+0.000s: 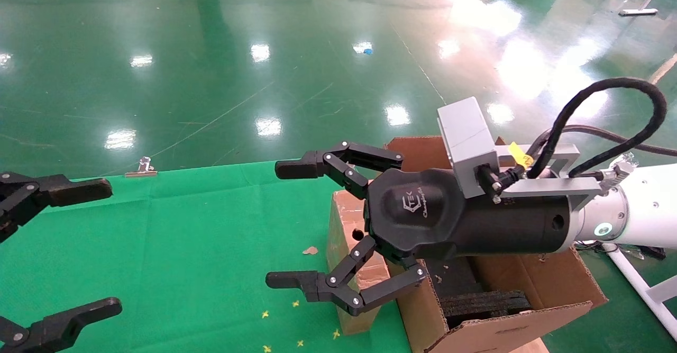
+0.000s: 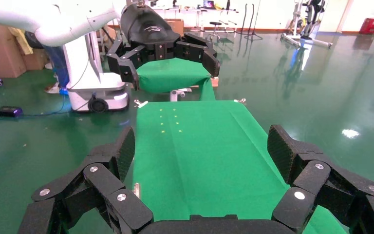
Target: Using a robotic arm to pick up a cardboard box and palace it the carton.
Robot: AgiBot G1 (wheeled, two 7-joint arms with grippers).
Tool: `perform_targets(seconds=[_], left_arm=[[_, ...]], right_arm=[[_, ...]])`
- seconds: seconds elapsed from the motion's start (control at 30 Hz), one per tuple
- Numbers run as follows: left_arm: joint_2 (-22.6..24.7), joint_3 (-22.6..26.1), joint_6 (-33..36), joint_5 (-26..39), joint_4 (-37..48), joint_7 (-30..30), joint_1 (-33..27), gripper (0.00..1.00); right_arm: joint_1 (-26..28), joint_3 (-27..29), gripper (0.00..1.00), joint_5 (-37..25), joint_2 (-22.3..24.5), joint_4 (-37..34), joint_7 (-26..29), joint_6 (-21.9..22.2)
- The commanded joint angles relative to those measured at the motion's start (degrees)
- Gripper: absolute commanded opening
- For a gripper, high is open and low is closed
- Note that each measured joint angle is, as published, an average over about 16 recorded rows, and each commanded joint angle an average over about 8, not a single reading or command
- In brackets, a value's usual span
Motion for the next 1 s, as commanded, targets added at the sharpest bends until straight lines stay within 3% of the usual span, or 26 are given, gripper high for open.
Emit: perform_targets(seconds=[0.03, 0.33, 0.5, 0.77, 0.93, 1.0], left_arm=[[0.00, 0.00, 0.00, 0.00, 0.00, 0.00, 0.00, 1.00], [0.00, 0.01, -0.01, -0.01, 0.01, 0.00, -0.01, 1.00], [0.00, 0.02, 0.01, -0.01, 0.03, 0.02, -0.02, 1.00], [-0.01, 0.06, 0.01, -0.03, 0.05, 0.04, -0.04, 1.00], [-0.01, 0.08, 0.00, -0.04, 0.06, 0.05, -0.05, 1.00], [-0.02, 0.09, 0.00, -0.05, 0.06, 0.06, -0.05, 1.00]], right_arm=[[0.00, 0.00, 1.00, 0.00, 0.00, 0.00, 0.00, 0.00], [0.01, -0.13, 1.00, -0.20, -0.03, -0.01, 0.11, 0.06], [1.55, -2.05, 1.00, -3.39, -0.75, 0.33, 2.17, 0.74], [10.79, -10.36, 1.00, -17.40, -6.43, 0.64, 10.44, 1.50], [18.70, -17.37, 1.00, -29.22, -13.29, -2.14, 16.40, 0.74], [21.43, -20.71, 1.00, -34.72, -18.33, -3.60, 18.55, 1.38]])
